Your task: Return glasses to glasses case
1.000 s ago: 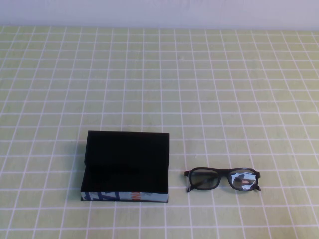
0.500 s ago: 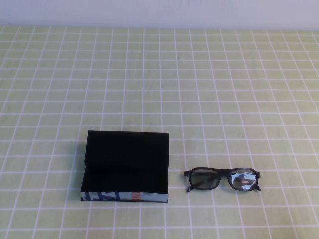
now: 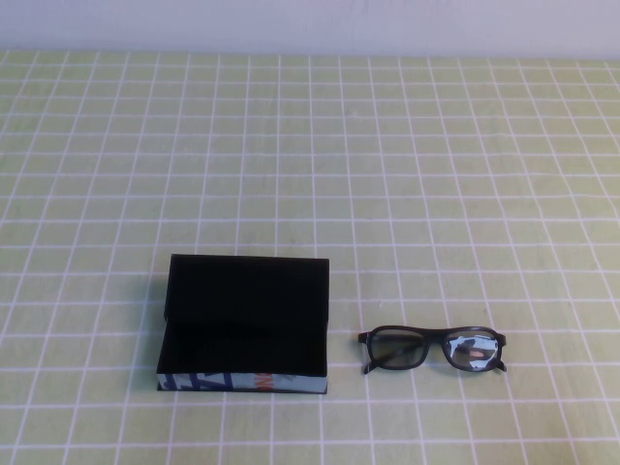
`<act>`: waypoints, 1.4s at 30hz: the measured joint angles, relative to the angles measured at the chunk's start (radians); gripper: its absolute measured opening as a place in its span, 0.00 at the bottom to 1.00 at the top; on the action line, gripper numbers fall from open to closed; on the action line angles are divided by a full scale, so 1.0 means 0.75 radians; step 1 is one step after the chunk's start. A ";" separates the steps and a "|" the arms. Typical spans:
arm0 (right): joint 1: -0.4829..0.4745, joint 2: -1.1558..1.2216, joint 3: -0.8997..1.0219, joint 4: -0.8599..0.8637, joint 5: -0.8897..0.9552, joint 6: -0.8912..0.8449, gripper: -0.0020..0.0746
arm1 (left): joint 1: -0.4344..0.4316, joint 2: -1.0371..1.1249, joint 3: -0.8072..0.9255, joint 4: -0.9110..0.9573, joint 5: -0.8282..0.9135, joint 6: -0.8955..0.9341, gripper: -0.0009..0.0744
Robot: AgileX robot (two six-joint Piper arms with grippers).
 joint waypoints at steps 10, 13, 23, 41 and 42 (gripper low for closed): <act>0.000 0.000 0.000 0.000 0.000 0.000 0.01 | 0.000 0.000 0.000 0.000 0.000 0.000 0.01; 0.000 0.000 0.000 0.000 0.000 0.000 0.01 | 0.000 0.000 0.000 0.000 0.000 0.000 0.01; 0.000 0.000 0.000 0.000 0.000 0.000 0.01 | 0.000 0.000 0.000 0.000 0.000 0.000 0.01; 0.000 0.000 0.000 0.384 -0.075 0.000 0.01 | 0.000 0.000 0.000 0.000 0.000 0.000 0.01; 0.000 0.000 0.000 0.475 -0.100 0.000 0.01 | 0.000 0.000 0.000 0.000 0.000 0.000 0.01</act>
